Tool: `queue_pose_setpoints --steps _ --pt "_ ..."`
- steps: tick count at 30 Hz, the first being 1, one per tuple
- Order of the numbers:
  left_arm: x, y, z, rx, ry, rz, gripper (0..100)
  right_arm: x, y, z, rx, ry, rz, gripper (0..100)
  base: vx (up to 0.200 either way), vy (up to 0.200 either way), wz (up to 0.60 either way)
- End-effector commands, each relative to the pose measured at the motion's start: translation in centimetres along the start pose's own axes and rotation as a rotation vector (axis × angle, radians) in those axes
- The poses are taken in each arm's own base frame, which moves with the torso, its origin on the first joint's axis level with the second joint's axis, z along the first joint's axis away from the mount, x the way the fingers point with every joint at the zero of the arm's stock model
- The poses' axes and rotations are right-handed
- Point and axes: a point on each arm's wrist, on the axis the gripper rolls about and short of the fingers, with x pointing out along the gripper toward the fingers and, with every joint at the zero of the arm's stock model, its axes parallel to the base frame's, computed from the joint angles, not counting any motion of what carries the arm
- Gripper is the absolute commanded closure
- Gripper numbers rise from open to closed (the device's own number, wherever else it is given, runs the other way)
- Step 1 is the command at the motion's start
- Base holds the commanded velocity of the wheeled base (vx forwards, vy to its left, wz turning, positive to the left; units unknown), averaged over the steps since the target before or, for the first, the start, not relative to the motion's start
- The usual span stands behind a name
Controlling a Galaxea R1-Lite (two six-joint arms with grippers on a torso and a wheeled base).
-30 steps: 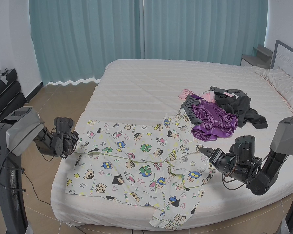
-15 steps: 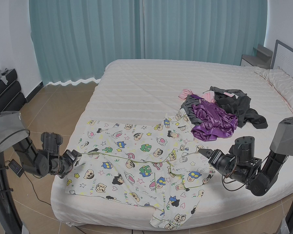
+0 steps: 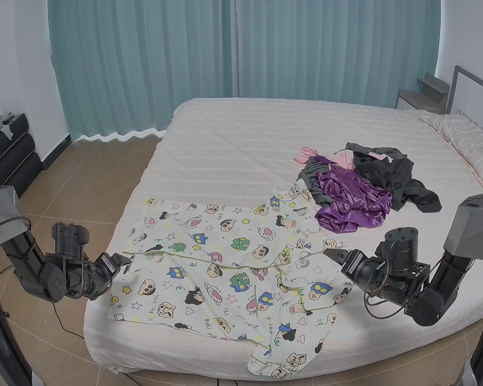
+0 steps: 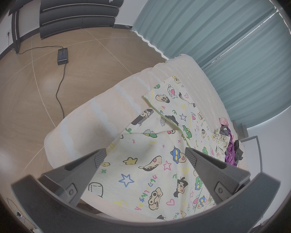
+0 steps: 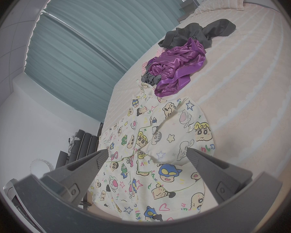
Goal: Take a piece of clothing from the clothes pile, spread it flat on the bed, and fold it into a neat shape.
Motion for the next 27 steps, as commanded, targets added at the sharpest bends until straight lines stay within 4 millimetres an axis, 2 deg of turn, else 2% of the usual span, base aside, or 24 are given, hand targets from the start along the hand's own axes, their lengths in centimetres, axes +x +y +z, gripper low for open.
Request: queue_pose_setpoints --steps 1,10,19,20,27 --pt "0.3 0.1 0.0 0.001 0.002 0.004 0 0.0 0.1 0.1 0.0 -0.002 0.002 0 0.0 0.0 0.0" --pt "2.4 0.8 -0.5 0.035 -0.026 -0.012 0 0.0 0.1 0.1 0.0 -0.002 0.002 0 0.0 0.0 0.0" --pt "2.7 1.0 -0.7 0.048 -0.021 -0.008 0 0.1 -0.1 0.1 0.003 -0.001 -0.001 0 0.0 0.0 0.0" --pt "2.7 0.9 -0.6 0.046 -0.023 -0.01 100 0.0 -0.1 0.1 0.004 -0.003 -0.001 0 0.0 0.0 0.0" --pt "2.5 0.9 -0.8 0.046 -0.02 -0.004 100 0.1 -0.1 0.2 0.005 -0.006 -0.002 0 0.0 0.0 0.0"
